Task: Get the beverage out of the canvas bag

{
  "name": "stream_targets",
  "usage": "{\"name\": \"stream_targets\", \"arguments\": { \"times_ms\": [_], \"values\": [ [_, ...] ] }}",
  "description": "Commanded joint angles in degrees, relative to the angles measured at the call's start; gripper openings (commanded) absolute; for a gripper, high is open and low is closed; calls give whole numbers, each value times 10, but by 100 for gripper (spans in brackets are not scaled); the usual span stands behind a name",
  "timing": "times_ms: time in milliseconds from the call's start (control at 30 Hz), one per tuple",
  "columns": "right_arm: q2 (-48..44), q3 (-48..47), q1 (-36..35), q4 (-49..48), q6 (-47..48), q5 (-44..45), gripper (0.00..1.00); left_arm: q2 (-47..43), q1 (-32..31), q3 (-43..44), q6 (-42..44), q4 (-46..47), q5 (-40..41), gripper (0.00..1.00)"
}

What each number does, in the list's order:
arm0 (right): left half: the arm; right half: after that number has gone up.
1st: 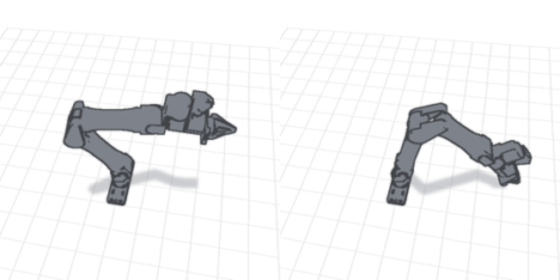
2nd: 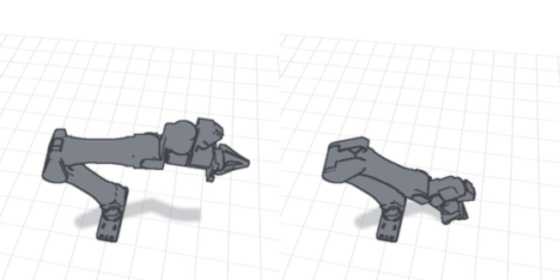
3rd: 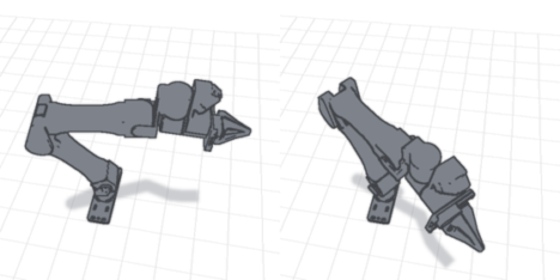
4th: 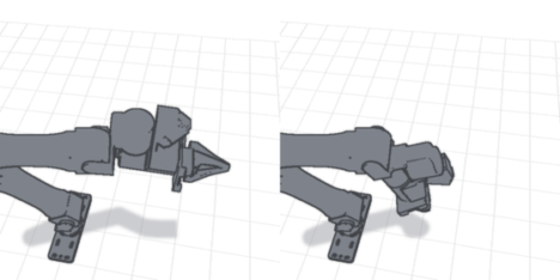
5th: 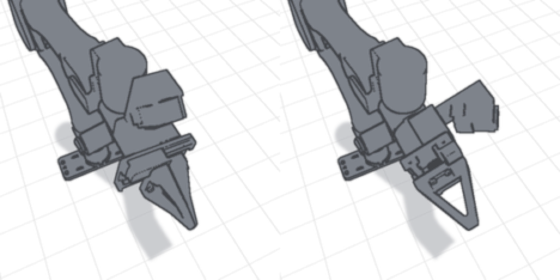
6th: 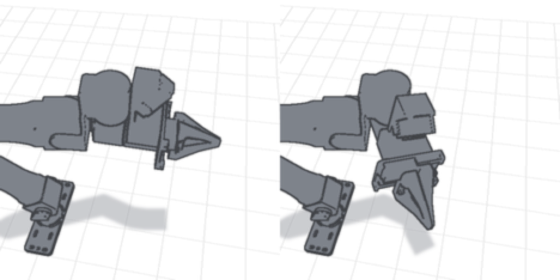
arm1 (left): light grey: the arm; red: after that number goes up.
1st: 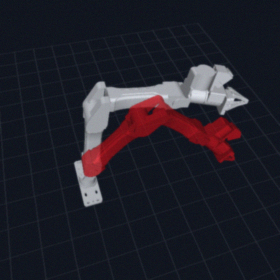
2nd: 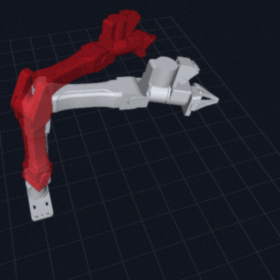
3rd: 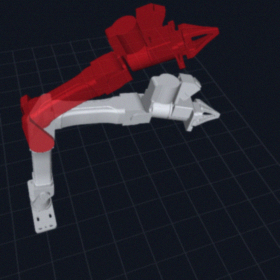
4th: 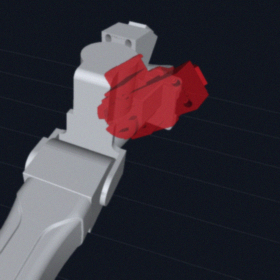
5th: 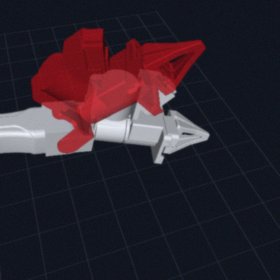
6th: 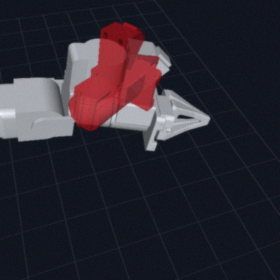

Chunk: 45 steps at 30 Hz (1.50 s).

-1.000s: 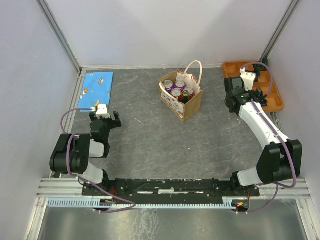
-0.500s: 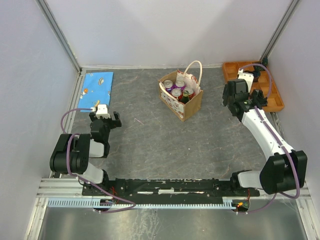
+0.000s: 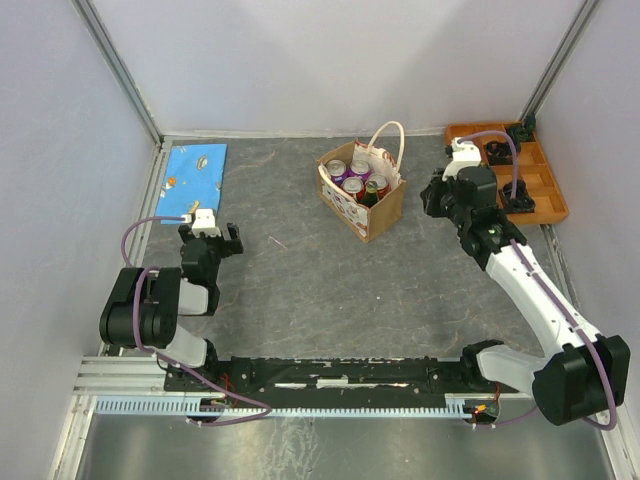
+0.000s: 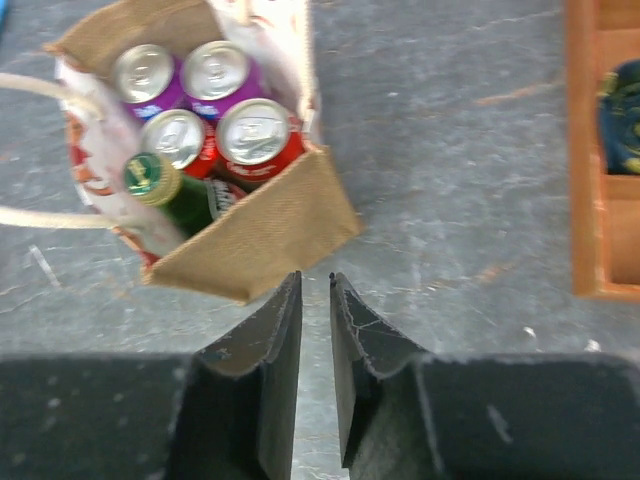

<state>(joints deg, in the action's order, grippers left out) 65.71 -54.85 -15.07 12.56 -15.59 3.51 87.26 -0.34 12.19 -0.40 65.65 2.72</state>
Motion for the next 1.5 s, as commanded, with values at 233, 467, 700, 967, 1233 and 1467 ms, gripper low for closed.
{"name": "stream_targets", "arguments": {
  "times_ms": [233,467,700,967,1233,1467],
  "values": [
    [12,58,-29,-216,2,-128,57,-2,2,13,-6,18,-3,99],
    [30,38,-41,-210,18,-147,77,-2,2,13,-6,18,-2,99],
    [82,29,-55,-257,38,-149,82,-2,2,13,-6,18,-3,99],
    [150,8,-69,-302,63,-161,82,-2,2,13,-6,18,-2,99],
    [207,-17,-75,-333,80,-153,80,-2,1,13,-6,18,-2,99],
    [267,-49,-76,-343,86,-146,78,-2,1,13,-6,18,-3,99]
  ]
}}
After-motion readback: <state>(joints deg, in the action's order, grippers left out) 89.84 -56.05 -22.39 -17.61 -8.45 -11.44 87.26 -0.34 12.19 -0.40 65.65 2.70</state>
